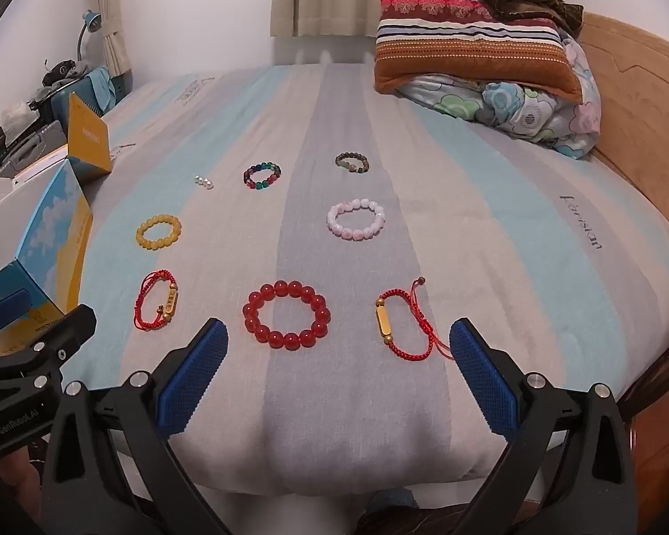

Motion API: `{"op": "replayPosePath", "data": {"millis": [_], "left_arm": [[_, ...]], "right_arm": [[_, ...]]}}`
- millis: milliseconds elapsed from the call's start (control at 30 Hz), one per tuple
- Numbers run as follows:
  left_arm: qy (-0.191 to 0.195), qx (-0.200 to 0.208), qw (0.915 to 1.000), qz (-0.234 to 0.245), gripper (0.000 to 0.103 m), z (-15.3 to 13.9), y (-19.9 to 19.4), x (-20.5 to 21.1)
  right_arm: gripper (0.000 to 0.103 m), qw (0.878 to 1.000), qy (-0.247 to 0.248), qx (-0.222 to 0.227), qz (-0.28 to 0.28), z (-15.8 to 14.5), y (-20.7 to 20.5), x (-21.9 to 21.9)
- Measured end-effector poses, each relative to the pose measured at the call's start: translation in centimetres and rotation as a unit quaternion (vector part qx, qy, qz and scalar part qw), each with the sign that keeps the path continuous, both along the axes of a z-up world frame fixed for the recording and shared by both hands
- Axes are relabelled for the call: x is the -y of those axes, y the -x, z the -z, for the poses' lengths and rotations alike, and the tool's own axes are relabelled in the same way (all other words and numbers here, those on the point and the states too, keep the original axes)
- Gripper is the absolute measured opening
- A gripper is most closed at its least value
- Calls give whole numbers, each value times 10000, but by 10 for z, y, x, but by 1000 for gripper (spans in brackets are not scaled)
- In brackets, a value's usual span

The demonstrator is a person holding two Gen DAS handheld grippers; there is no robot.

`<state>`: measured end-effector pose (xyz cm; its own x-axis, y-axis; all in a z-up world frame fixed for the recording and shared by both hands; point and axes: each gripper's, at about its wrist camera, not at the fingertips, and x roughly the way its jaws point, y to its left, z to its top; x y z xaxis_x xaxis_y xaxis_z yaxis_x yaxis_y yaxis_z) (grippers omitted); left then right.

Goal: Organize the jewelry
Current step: 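Move both tools toward the red cord bracelets on the bed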

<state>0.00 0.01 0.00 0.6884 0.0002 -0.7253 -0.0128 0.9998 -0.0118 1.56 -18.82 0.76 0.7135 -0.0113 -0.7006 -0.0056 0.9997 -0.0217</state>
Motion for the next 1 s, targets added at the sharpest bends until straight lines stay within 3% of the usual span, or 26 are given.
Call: {"op": "replayPosePath", "data": {"millis": [1000], "left_arm": [[-11, 20, 10000, 22, 97, -2, -4, 5]], "right_arm": [[96, 10000, 54, 12, -4, 1, -1, -3]]}}
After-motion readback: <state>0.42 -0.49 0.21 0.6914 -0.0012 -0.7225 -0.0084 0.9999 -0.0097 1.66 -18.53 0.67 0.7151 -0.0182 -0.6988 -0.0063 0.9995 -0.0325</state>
